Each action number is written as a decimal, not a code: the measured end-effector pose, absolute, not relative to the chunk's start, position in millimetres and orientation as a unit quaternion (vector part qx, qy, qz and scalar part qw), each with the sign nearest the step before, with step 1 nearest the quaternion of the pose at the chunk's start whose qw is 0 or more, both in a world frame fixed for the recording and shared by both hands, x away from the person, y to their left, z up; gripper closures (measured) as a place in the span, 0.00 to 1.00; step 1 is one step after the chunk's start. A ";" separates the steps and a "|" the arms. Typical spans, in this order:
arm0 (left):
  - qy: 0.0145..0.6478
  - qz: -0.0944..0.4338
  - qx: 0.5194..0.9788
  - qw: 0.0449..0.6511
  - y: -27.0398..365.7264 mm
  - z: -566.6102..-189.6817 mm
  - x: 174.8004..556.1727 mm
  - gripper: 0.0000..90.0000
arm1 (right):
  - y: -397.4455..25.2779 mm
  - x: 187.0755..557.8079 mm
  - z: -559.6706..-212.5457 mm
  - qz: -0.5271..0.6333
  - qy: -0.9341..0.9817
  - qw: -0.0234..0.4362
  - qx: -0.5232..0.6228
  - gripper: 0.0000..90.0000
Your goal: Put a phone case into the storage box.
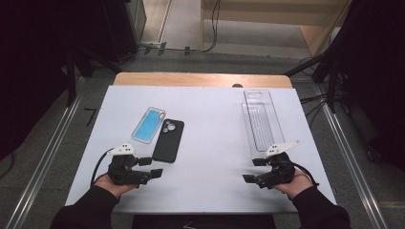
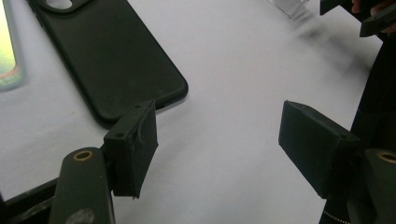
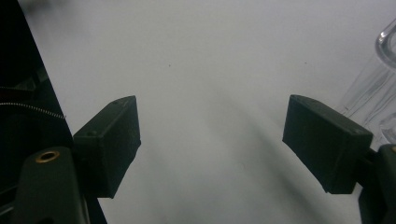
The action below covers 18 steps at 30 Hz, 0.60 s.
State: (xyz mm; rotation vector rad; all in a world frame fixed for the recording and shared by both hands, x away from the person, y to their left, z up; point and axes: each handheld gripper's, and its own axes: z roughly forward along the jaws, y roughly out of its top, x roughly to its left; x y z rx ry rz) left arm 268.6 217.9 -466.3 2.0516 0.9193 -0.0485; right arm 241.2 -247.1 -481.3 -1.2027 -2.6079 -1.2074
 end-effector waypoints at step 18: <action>0.374 -0.021 0.830 0.414 215.5 -465.0 269.5 0.32 | -248.9 243.5 -483.2 -0.374 -0.838 0.015 -0.396 0.19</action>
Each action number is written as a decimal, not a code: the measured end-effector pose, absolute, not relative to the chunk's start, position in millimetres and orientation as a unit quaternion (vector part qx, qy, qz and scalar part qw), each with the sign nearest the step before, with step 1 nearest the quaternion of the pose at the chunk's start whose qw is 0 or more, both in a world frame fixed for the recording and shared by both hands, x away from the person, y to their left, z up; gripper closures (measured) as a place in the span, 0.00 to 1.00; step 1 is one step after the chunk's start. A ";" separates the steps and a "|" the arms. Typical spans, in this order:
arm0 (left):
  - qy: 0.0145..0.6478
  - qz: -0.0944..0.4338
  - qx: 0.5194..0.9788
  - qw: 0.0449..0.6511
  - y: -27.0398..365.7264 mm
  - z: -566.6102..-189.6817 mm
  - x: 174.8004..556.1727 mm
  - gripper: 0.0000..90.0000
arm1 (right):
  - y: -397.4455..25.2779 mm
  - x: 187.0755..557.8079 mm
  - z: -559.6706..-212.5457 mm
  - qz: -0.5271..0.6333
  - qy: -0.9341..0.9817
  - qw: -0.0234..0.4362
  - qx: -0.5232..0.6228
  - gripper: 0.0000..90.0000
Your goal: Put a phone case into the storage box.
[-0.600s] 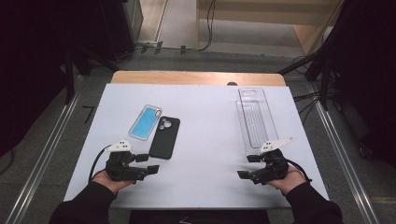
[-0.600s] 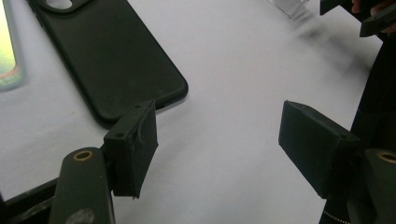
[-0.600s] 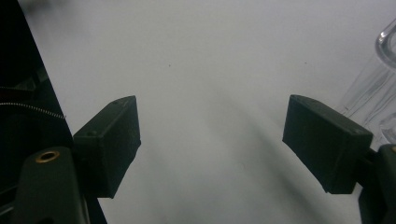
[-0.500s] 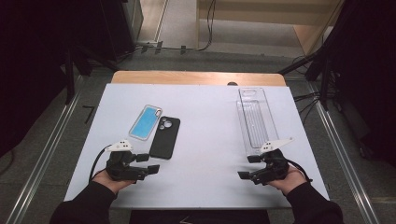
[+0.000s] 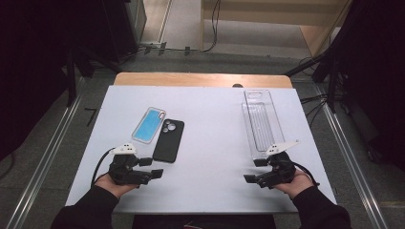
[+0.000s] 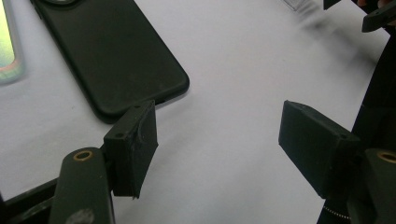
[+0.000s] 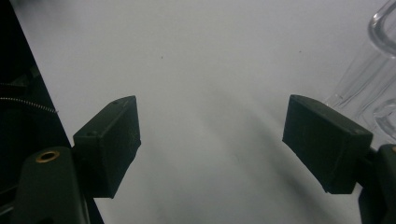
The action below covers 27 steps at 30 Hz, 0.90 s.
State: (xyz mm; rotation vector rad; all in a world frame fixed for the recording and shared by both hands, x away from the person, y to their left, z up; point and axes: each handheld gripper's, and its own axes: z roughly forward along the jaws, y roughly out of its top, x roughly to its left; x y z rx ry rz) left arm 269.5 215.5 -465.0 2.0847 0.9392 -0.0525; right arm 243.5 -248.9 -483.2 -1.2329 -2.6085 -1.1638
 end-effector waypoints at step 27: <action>0.403 -0.027 0.815 0.415 217.8 -460.0 273.8 0.27 | -250.0 244.2 -484.4 -0.361 -0.839 0.016 -0.407 0.19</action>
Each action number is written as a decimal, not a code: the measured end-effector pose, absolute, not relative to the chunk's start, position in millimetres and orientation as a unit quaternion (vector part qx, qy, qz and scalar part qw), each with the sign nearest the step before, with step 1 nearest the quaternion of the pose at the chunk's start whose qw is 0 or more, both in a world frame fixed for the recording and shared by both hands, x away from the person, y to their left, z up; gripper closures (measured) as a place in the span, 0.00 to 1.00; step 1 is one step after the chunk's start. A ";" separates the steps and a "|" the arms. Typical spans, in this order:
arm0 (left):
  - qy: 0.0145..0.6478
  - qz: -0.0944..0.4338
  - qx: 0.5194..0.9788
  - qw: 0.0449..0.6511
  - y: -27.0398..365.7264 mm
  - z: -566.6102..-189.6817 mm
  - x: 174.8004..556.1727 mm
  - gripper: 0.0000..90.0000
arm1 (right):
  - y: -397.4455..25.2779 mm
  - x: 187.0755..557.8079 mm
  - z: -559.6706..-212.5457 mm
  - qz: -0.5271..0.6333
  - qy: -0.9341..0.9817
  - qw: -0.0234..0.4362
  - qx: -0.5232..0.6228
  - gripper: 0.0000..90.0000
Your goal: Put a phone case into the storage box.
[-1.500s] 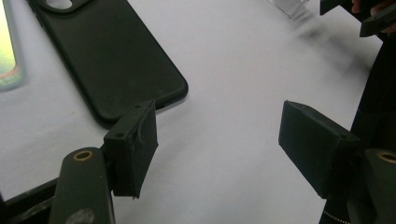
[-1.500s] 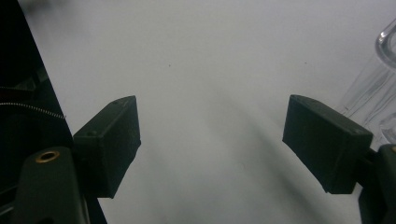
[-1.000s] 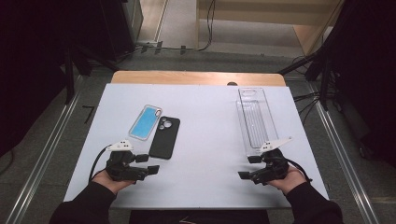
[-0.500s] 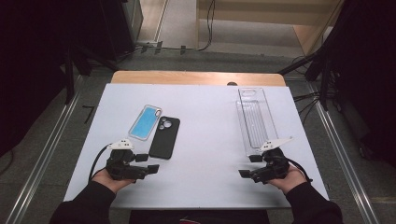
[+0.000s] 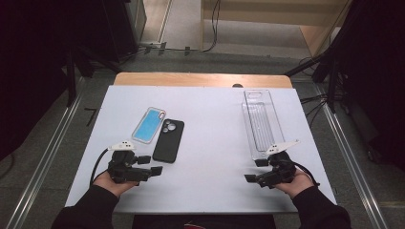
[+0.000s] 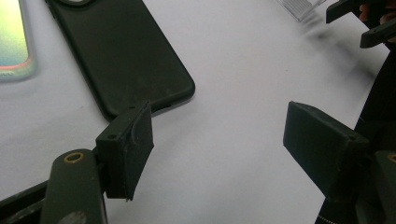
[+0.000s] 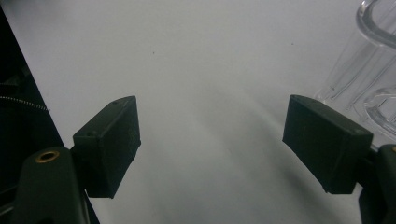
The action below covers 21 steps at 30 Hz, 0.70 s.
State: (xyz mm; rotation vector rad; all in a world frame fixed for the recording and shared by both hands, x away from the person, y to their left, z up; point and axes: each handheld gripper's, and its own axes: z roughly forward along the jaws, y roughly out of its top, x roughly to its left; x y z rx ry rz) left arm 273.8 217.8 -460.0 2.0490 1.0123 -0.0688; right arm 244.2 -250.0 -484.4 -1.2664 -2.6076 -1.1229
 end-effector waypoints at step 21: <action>0.444 0.041 0.805 0.391 232.3 -451.3 284.2 0.24 | -251.0 243.5 -483.9 -0.359 -0.840 0.010 -0.408 0.19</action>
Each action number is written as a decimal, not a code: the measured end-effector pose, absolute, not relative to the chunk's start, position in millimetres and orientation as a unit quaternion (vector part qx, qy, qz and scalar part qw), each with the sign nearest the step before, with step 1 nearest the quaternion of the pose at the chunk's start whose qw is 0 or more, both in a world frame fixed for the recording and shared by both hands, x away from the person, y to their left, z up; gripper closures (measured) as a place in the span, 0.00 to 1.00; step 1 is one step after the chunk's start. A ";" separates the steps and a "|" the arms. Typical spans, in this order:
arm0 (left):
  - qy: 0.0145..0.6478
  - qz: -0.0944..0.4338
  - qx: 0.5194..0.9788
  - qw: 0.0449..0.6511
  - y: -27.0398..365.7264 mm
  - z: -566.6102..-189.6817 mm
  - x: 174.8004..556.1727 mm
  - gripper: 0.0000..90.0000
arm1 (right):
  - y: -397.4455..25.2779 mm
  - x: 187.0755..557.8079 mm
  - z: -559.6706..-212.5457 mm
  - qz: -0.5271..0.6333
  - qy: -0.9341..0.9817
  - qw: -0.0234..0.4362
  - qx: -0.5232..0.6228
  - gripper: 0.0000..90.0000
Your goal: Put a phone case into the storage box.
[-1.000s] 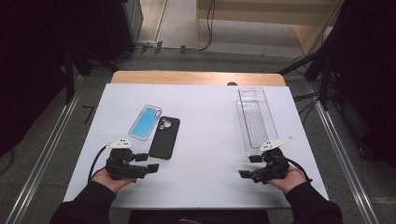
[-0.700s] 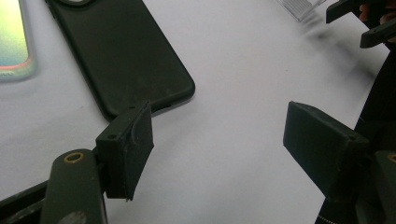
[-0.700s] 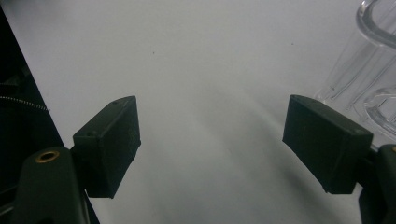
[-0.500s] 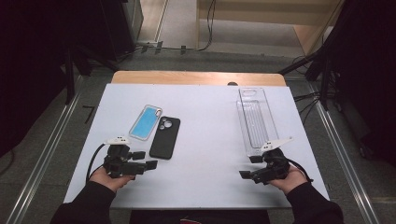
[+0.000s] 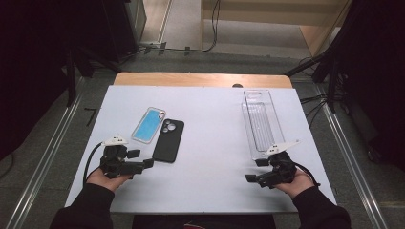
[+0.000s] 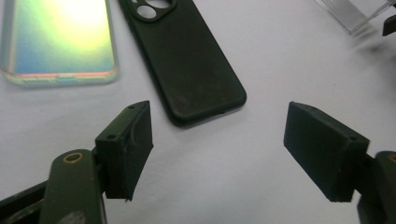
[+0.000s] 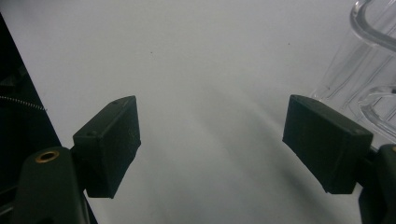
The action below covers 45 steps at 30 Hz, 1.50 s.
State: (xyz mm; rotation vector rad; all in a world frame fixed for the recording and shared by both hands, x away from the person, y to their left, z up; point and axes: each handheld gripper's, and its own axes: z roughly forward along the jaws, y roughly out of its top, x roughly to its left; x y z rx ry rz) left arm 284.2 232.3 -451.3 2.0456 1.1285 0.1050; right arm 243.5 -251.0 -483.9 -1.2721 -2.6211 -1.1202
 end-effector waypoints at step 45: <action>0.478 0.096 0.792 0.367 230.6 -435.6 382.7 0.00 | -251.5 243.3 -482.3 -0.367 -0.837 0.005 -0.405 0.19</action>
